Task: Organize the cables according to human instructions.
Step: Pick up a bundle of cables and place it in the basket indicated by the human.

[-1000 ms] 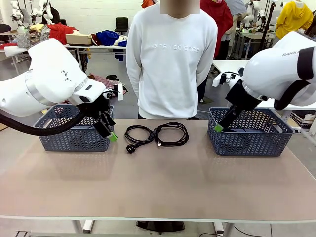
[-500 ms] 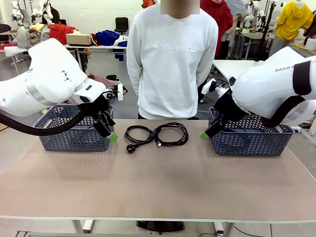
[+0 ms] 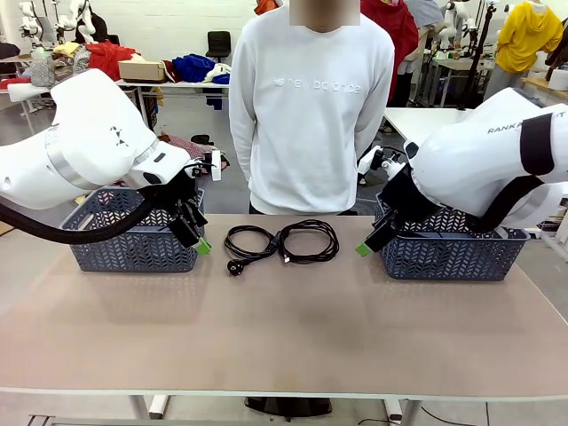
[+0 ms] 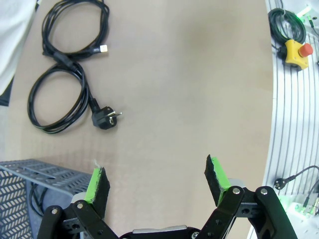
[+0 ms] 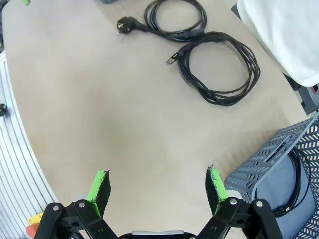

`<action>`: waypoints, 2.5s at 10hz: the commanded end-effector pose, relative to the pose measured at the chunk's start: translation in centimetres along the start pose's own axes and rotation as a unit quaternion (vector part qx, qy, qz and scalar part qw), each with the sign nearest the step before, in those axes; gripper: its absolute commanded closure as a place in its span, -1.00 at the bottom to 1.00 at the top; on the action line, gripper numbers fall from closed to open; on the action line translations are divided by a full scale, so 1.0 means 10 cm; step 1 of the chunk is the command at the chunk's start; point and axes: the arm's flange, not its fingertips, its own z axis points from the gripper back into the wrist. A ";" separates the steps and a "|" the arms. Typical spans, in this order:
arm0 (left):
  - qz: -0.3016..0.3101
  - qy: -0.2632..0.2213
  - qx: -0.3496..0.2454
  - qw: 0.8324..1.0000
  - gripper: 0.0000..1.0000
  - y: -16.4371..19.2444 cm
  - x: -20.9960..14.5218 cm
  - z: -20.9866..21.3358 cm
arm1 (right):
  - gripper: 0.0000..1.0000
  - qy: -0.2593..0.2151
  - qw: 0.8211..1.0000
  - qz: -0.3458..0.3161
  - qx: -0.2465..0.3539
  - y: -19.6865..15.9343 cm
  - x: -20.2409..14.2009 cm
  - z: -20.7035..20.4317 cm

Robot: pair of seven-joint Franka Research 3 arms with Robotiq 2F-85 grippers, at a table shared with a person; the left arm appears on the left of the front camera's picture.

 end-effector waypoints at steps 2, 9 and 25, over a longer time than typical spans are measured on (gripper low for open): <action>0.001 0.000 -0.001 1.000 -1.00 0.01 -0.01 0.01 | -1.00 -0.003 1.000 -0.002 -0.002 -0.01 0.00 0.02; 0.001 0.000 -0.001 1.000 -1.00 0.01 -0.01 0.01 | -1.00 -0.003 1.000 -0.002 -0.002 -0.01 0.00 0.02; 0.015 0.104 0.011 0.994 -1.00 0.37 0.66 -0.60 | -1.00 -0.003 1.000 -0.002 -0.002 -0.01 0.00 0.02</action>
